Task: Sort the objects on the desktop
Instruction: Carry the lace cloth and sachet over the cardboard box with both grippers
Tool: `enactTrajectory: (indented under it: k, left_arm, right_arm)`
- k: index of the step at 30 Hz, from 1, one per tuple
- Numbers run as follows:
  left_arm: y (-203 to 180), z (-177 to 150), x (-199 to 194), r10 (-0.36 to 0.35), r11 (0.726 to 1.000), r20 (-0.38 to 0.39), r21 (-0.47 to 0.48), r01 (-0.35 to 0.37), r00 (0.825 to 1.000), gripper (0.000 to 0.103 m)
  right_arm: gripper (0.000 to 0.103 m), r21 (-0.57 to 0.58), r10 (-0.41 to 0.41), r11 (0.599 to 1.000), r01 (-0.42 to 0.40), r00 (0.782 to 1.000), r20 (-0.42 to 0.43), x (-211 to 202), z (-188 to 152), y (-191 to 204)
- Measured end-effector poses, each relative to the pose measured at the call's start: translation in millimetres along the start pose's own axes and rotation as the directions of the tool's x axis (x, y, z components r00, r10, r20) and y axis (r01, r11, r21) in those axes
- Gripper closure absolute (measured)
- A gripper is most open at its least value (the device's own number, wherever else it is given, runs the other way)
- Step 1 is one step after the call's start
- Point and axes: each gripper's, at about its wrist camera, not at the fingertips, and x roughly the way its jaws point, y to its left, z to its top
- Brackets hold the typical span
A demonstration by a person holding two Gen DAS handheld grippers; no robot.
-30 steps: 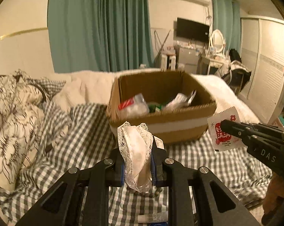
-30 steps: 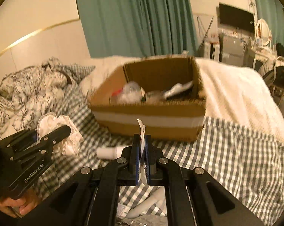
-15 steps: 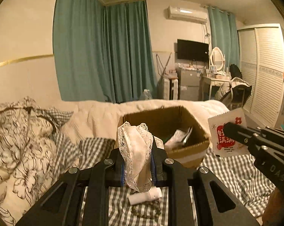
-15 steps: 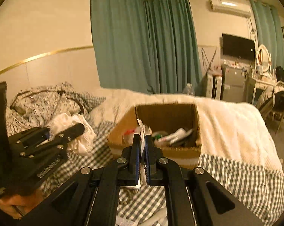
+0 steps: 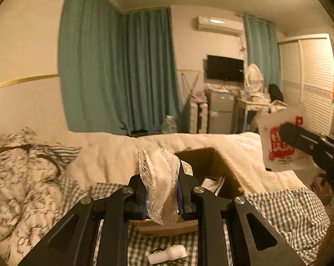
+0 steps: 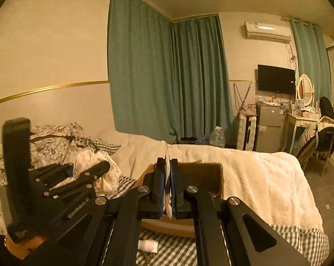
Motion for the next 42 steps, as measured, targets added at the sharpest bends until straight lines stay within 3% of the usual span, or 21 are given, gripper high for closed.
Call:
enactTrajectory:
  k: [4,16,21,33,42]
  left_arm:
    - [-2,9,6,0.0,1.0,0.038,0.024,-0.001,0.999,0.083]
    - [20,0,71,0.014,1.0,-0.012,-0.02,-0.014,1.0,0.083]
    - [25,-7,97,0.015,1.0,-0.029,-0.027,-0.015,0.999,0.083]
    - [15,-33,183,0.007,1.0,-0.183,0.008,-0.005,0.983,0.083]
    - [11,-49,214,-0.005,1.0,-0.254,0.006,0.007,0.967,0.083]
  right_arm:
    - [0.099,0.009,-0.004,1.0,0.004,1.0,-0.005,15,10,-6]
    - [0.099,0.005,-0.006,1.0,0.006,0.998,-0.069,94,8,-8]
    - [0.099,0.001,0.013,1.0,-0.013,0.995,-0.097,124,-11,-14]
    - [0.099,0.042,0.01,0.999,0.001,0.968,-0.249,188,-60,-45]
    - [0.099,0.068,-0.006,0.997,0.029,0.949,-0.317,215,-80,-62]
